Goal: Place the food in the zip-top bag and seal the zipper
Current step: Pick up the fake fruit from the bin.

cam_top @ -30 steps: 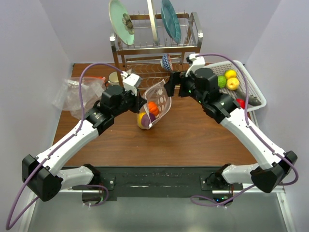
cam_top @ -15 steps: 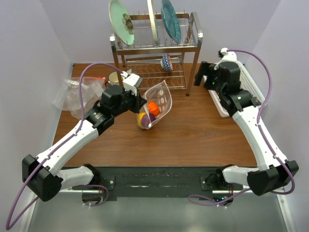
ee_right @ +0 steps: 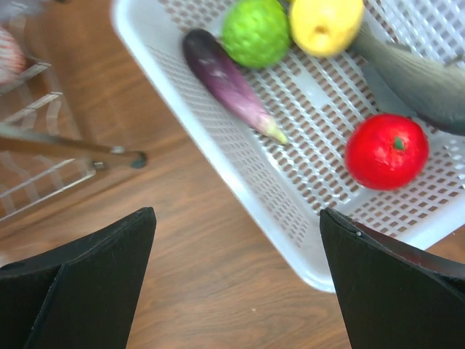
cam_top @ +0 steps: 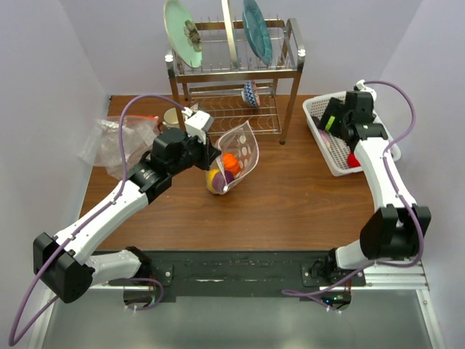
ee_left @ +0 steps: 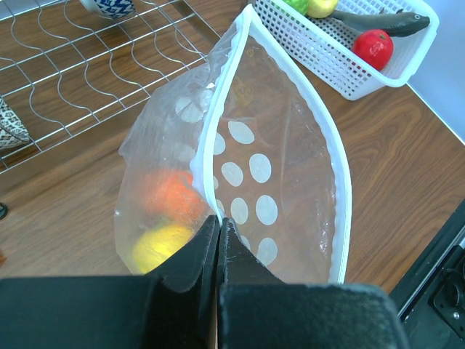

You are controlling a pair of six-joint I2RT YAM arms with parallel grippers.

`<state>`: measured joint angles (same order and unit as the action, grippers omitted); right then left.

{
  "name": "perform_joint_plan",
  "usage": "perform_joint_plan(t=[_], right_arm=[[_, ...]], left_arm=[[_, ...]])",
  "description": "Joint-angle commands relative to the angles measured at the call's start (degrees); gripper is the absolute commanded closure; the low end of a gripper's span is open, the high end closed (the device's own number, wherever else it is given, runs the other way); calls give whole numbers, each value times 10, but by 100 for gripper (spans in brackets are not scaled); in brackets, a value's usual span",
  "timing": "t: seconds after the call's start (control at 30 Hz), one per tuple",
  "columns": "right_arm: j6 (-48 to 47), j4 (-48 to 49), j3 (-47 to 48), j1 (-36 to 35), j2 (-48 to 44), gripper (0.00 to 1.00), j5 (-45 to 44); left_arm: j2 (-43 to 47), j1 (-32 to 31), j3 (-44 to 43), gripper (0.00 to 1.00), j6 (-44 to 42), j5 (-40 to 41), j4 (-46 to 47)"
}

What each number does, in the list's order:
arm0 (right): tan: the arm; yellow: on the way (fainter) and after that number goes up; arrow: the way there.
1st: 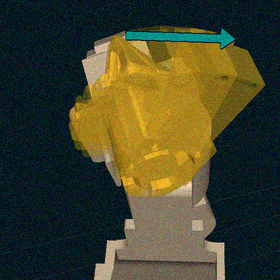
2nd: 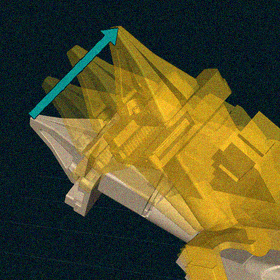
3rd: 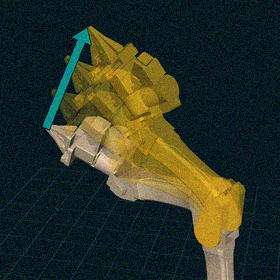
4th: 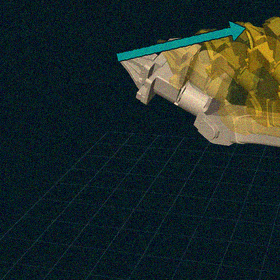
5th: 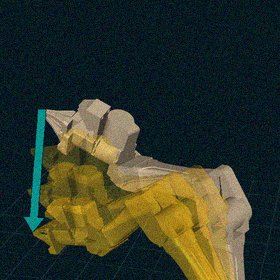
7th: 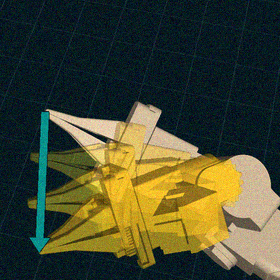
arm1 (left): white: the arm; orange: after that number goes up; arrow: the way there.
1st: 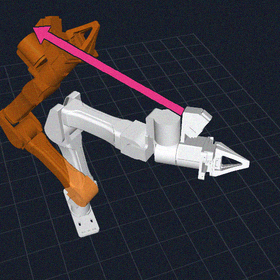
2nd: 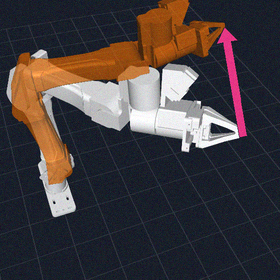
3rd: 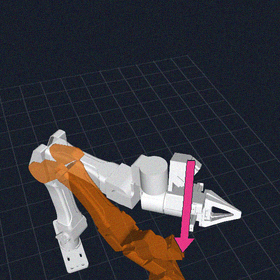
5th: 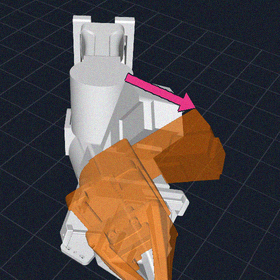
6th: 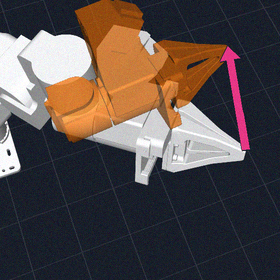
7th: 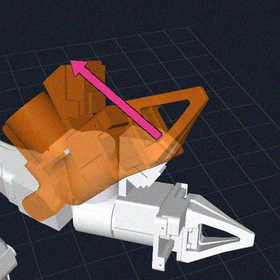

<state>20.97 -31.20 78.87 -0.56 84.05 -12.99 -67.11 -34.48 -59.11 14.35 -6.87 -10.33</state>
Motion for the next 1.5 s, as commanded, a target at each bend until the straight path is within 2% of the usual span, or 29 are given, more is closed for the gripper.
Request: perform_joint_plan(t=[0.0,0.1,0.23,0.6,0.77,1.03,1.17,1.27,1.3,1.37,1.47], right_arm=[[7,-58,51,4,45,1,-81],[12,-68,66,4,79,1,-126],[10,-94,100,40,125,1,-165],[18,-99,113,88,202,1,-175],[30,-69,83,94,226,1,-190],[49,-40,87,116,282,2,-175],[58,-31,95,124,304,5,-178],[67,-30,103,128,313,17,-179],[67,-30,103,128,306,27,-177],[65,-13,88,129,287,37,-171],[56,13,60,128,242,40,-159]], left_arm=[[12,6,0,100,6,-10,29],[11,6,1,100,7,-13,29],[8,6,0,100,9,-21,29],[10,6,0,100,12,-30,29],[11,6,1,100,13,-30,29],[12,6,1,100,13,-30,30],[12,6,1,100,10,-24,29],[12,6,2,100,10,-22,29],[11,6,1,100,10,-21,29],[12,6,1,100,10,-19,28],[12,6,1,100,9,-18,28]])
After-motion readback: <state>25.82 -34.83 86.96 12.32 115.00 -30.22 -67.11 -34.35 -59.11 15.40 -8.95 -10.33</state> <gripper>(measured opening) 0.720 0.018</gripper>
